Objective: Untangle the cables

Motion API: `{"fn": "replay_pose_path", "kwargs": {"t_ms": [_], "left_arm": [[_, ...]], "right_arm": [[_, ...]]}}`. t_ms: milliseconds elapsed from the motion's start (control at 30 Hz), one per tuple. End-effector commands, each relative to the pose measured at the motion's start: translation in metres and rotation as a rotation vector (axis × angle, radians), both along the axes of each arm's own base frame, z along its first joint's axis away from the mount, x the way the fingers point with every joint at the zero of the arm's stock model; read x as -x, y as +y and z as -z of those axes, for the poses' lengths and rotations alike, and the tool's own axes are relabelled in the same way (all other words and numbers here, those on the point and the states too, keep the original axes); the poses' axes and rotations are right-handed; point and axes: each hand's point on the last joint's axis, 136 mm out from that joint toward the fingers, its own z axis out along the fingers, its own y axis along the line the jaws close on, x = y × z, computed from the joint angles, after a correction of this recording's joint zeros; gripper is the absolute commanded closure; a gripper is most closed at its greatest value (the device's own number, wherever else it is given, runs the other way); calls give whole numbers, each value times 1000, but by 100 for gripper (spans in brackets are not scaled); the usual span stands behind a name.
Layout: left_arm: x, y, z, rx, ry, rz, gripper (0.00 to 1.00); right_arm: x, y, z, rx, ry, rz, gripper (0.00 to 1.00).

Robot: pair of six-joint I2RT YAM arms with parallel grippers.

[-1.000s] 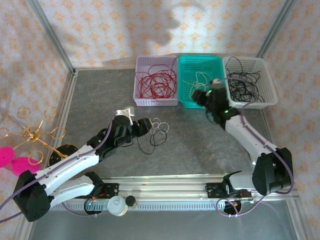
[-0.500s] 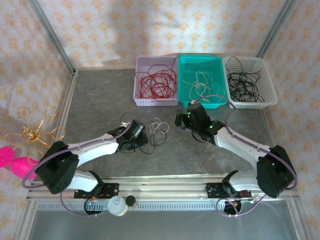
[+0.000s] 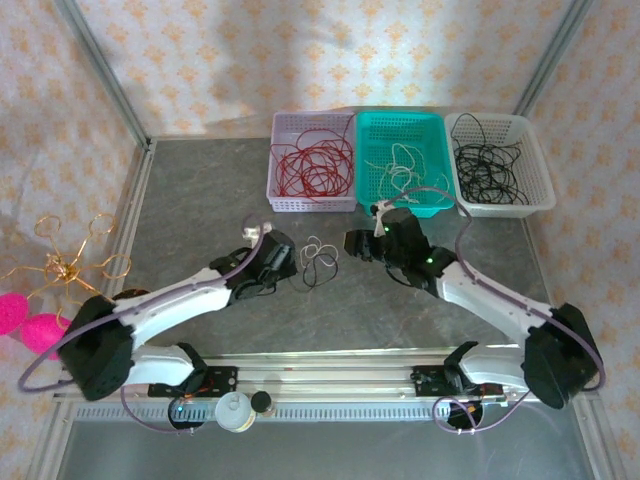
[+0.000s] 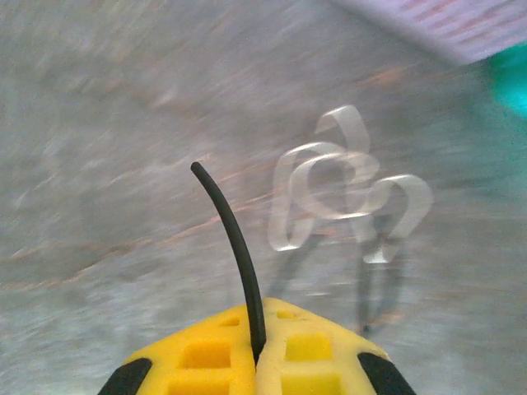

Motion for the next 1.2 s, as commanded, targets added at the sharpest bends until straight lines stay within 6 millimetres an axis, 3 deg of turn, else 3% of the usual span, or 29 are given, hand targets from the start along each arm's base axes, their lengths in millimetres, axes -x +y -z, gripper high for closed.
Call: {"fn": "replay_pose_path", "kwargs": {"t_ms": [0,167,333,433,500,633,800,967,1100,1167], "left_arm": [[-7,-4,-75,7,-207,74,100],[9,-19,-156,51,-359,237,100],[15,-24,-218,49,-468,324,100],[16,-27,-239,61,-500,346,100],[17,-29,-245,67,-510,356,100],[18,-35,-246,79,-508,384,100],[20,-38,-247,127,-515,385,100],[13,-27,-244,135,-513,291,100],[9,-33,-244,193,-519,276,100],[7,-38,-240,214,-513,279,100]], "right_arm": [[32,32,-58,-159,-269,-313,53],[94,48,-108,-248,-704,-662,44],[102,70,-133,-176,-844,-811,41],[107,91,-139,-79,-942,-894,39],[105,97,-147,-62,-1007,-899,39],[81,93,-161,49,-1118,-775,40],[74,97,-145,97,-1079,-798,44],[77,104,-107,119,-932,-898,67],[82,101,-97,89,-893,-890,80],[80,102,-98,72,-877,-872,92]]}}
